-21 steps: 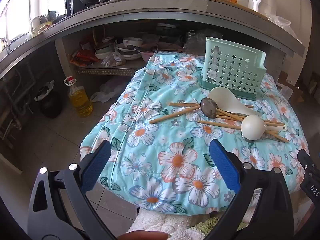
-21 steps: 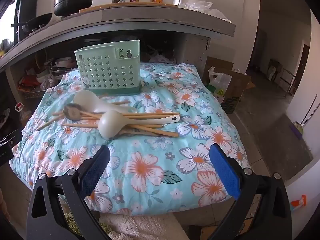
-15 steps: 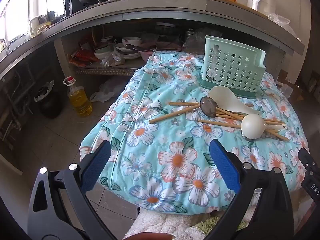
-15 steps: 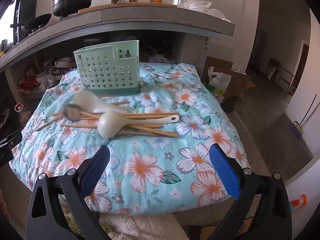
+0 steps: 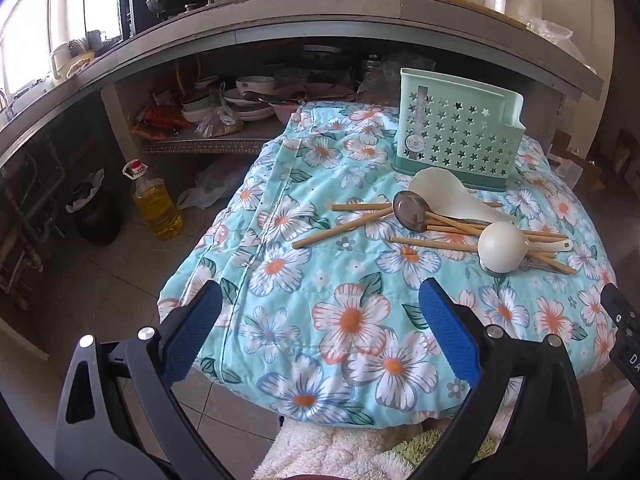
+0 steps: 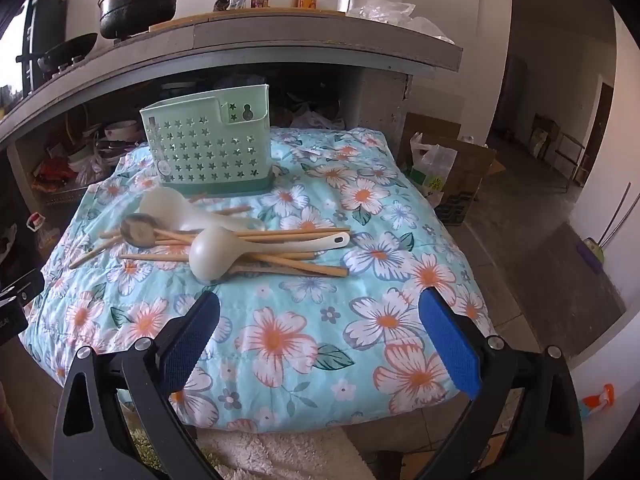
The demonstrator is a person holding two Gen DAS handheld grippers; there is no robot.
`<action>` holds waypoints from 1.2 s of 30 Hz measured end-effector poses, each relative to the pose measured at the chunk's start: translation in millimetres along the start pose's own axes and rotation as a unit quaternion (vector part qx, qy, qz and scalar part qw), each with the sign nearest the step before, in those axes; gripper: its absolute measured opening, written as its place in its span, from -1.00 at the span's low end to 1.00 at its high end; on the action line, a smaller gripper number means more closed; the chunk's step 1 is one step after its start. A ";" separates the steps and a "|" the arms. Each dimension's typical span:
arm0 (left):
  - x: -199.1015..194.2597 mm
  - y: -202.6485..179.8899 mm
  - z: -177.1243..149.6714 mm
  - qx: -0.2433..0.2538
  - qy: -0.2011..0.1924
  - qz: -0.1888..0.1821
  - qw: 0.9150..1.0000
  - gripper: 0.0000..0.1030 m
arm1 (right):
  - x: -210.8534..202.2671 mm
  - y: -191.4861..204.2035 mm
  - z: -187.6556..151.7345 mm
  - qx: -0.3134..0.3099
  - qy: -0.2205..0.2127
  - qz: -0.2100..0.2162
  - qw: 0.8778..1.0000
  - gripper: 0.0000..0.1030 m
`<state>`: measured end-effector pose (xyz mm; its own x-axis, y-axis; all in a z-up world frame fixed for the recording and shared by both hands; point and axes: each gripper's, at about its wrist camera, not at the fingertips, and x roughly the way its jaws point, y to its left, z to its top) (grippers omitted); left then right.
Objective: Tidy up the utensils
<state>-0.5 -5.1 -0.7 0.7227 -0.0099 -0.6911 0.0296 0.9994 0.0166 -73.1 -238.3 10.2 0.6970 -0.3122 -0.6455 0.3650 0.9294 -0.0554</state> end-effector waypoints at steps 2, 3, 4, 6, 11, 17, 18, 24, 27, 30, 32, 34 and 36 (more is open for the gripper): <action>-0.1 0.3 0.5 0.001 -0.001 -0.001 1.000 0.84 | 0.0 0.6 0.2 0.000 0.000 -0.001 1.000 0.88; -0.5 0.2 1.1 0.000 0.000 -0.001 1.000 0.84 | -0.6 0.3 0.2 0.000 -0.001 -0.001 1.000 0.88; -0.9 0.6 1.4 0.001 -0.001 -0.002 1.000 0.84 | -1.1 0.6 0.5 -0.001 -0.001 0.000 1.000 0.88; -1.6 1.0 2.2 0.001 -0.002 -0.003 1.000 0.84 | -1.9 0.6 1.1 -0.002 -0.003 -0.001 1.000 0.88; -3.5 0.1 3.3 0.000 -0.007 -0.009 1.000 0.84 | -3.6 0.2 3.9 -0.005 -0.006 -0.005 1.000 0.88; -4.5 -2.5 3.7 0.009 -0.009 -0.013 1.000 0.84 | -3.9 0.8 4.2 -0.005 -0.007 -0.006 1.000 0.88; -4.5 -3.1 4.5 0.010 -0.009 -0.013 1.000 0.84 | -4.0 0.9 4.4 -0.005 -0.007 -0.006 1.000 0.88; -4.4 -4.1 6.0 0.010 -0.009 -0.014 1.000 0.84 | -4.5 1.6 4.5 -0.006 -0.009 -0.007 1.000 0.88; -4.3 -4.2 6.0 0.011 -0.009 -0.013 1.000 0.84 | -4.3 1.7 4.8 -0.006 -0.007 -0.007 1.000 0.88; -3.8 -5.1 6.9 0.011 -0.007 -0.013 1.000 0.84 | -3.8 1.1 4.4 -0.004 -0.005 -0.006 1.000 0.88; -3.9 -4.9 6.6 0.012 -0.008 -0.013 1.000 0.84 | -4.1 1.1 4.8 -0.004 -0.006 -0.007 1.000 0.88; -3.7 -4.6 6.6 0.012 -0.007 -0.013 1.000 0.84 | -4.0 0.8 4.7 -0.003 -0.007 -0.007 1.000 0.88; -3.5 -4.8 6.7 0.011 -0.007 -0.013 1.000 0.84 | -3.8 0.4 4.5 -0.003 -0.007 -0.007 1.000 0.88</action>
<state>1.5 -10.1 6.4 0.7315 -0.0363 -0.6809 0.0639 0.9978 0.0154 -72.8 -237.6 16.0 0.7001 -0.3270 -0.6347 0.3710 0.9261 -0.0679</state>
